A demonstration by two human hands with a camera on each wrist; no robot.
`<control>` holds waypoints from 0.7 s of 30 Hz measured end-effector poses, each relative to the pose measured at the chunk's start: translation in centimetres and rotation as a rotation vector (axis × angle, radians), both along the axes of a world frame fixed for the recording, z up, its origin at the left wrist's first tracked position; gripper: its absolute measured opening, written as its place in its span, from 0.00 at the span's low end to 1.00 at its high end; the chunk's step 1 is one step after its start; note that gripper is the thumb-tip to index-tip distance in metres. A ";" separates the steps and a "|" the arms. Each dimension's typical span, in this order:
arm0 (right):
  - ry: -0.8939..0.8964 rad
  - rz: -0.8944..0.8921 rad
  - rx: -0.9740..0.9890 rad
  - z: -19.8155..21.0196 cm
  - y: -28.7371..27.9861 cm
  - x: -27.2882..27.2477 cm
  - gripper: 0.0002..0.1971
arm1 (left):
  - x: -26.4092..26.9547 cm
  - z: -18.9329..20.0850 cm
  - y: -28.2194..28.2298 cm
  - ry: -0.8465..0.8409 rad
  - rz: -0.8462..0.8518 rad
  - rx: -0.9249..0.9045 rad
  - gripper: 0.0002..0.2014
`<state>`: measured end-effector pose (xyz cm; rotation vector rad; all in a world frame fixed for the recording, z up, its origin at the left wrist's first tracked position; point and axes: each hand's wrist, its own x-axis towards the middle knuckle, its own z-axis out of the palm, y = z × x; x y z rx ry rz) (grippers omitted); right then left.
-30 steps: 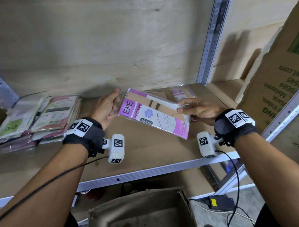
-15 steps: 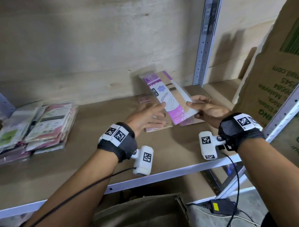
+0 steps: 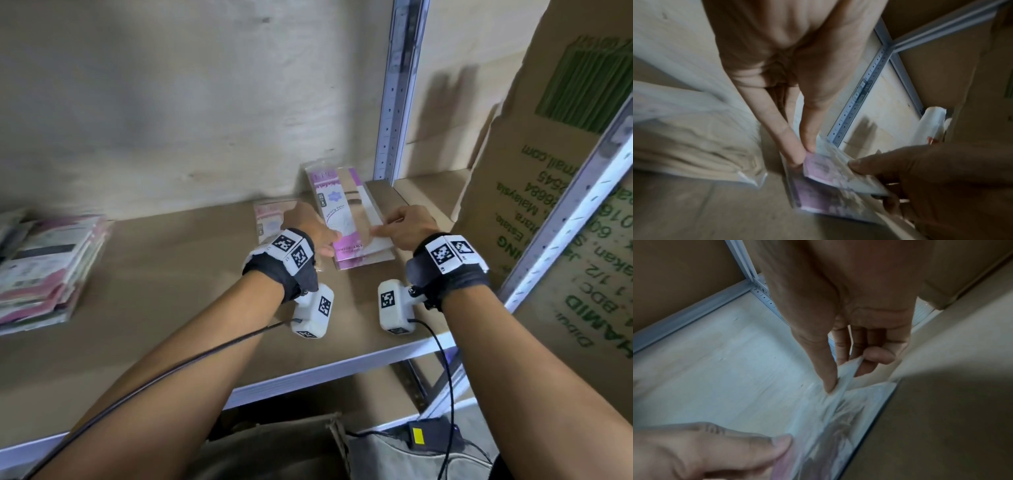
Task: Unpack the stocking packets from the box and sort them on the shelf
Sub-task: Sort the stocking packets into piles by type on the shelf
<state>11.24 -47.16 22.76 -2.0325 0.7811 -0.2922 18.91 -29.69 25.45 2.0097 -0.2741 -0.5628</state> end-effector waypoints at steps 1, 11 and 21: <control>0.033 -0.001 -0.026 0.1 0.1 0.0 0.15 | -0.1 -0.2 -0.3 -0.036 0.004 0.051 0.19; 0.265 0.008 -0.114 1.6 1.1 -0.1 0.22 | -0.5 -0.1 -2.6 -0.272 0.027 0.456 0.24; 0.299 -0.003 -0.144 2.0 1.7 0.3 0.30 | -0.4 0.0 -2.9 -0.238 0.028 0.447 0.22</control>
